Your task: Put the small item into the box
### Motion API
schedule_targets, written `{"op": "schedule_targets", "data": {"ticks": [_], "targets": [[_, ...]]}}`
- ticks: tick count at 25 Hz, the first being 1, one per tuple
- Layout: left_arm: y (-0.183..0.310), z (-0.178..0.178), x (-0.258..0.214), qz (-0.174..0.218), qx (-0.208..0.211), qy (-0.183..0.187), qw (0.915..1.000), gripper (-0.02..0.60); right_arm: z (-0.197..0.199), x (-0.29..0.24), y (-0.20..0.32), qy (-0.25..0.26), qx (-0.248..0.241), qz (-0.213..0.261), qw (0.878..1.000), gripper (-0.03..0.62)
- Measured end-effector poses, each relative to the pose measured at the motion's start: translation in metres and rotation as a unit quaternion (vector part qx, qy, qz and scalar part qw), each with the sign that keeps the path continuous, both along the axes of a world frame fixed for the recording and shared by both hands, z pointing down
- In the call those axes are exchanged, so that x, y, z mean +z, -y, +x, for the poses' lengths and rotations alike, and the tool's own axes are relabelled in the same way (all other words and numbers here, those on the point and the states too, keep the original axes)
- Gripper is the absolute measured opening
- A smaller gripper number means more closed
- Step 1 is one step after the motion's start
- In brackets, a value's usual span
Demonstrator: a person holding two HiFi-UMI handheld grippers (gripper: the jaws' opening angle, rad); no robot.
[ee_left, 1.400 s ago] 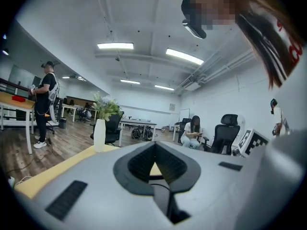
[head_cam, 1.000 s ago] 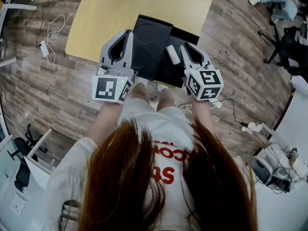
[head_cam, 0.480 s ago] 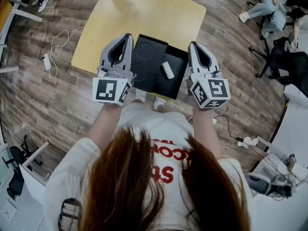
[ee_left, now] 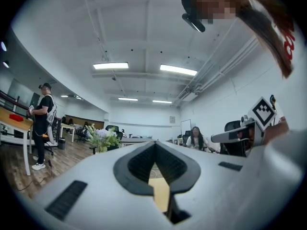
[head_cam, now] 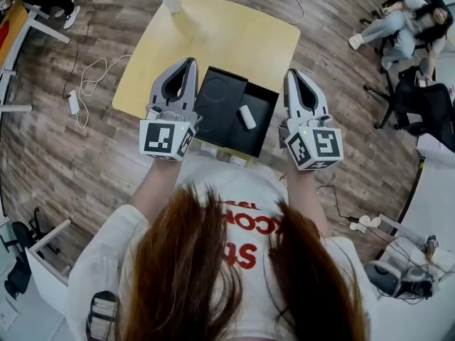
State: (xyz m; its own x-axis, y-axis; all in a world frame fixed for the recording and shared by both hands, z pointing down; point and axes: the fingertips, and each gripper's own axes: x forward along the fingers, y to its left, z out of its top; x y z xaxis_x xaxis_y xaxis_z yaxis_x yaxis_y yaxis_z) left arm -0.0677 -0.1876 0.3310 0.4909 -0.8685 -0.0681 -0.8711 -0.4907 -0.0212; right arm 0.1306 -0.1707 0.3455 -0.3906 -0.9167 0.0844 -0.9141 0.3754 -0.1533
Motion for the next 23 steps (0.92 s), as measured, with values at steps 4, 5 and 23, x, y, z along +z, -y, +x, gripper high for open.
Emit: {"op": "schedule_targets", "data": {"ticks": [4,5,23], "targets": [[0.001,0.0,-0.003,0.005,0.0,-0.001,1.0,0.006,0.0,-0.006,0.002,-0.001,0.0,0.01,1.0,0.005],[0.002,0.0,-0.004,0.006,0.0,-0.001,1.0,0.006,0.0,-0.008,0.003,-0.001,0.0,0.012,1.0,0.005],[0.01,0.001,-0.01,0.011,0.005,-0.006,0.9999,0.006,0.0,-0.019,0.01,-0.009,0.001,0.026,1.0,0.005]]}}
